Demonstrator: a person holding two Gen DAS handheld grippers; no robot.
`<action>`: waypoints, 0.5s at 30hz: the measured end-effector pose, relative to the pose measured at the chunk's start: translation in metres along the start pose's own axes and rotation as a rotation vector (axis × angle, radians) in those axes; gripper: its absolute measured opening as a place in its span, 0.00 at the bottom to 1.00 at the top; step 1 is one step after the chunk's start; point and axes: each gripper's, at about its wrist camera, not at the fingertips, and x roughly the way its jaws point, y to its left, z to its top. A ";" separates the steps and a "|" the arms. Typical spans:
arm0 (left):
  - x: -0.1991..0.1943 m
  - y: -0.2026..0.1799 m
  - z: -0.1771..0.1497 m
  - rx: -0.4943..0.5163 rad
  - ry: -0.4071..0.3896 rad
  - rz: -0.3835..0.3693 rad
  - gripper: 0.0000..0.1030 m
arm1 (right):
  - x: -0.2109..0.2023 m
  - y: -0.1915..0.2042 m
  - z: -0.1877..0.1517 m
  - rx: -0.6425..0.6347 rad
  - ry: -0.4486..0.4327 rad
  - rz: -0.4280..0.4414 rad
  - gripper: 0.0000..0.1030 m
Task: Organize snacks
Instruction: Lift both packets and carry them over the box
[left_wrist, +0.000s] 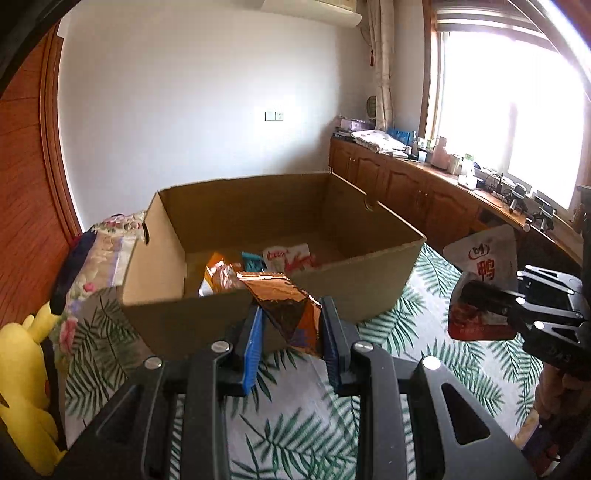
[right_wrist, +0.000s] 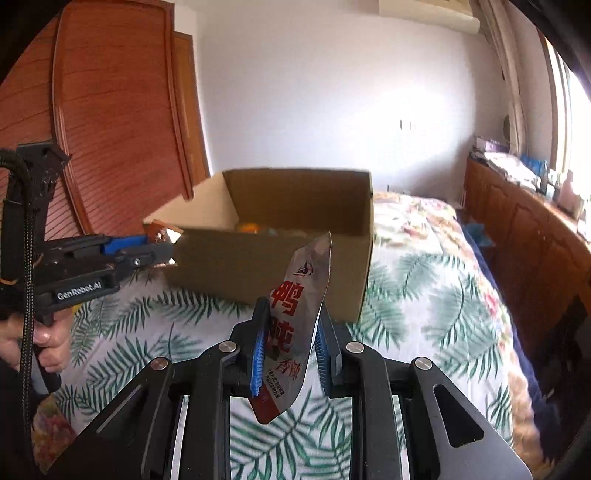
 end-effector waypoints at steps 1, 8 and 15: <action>0.002 0.002 0.004 0.001 -0.003 0.005 0.26 | 0.001 0.000 0.005 -0.006 -0.006 0.000 0.20; 0.020 0.020 0.027 0.001 -0.024 0.028 0.27 | 0.021 0.004 0.042 -0.045 -0.047 0.012 0.20; 0.040 0.041 0.039 -0.027 -0.030 0.044 0.27 | 0.051 0.010 0.065 -0.077 -0.058 0.028 0.20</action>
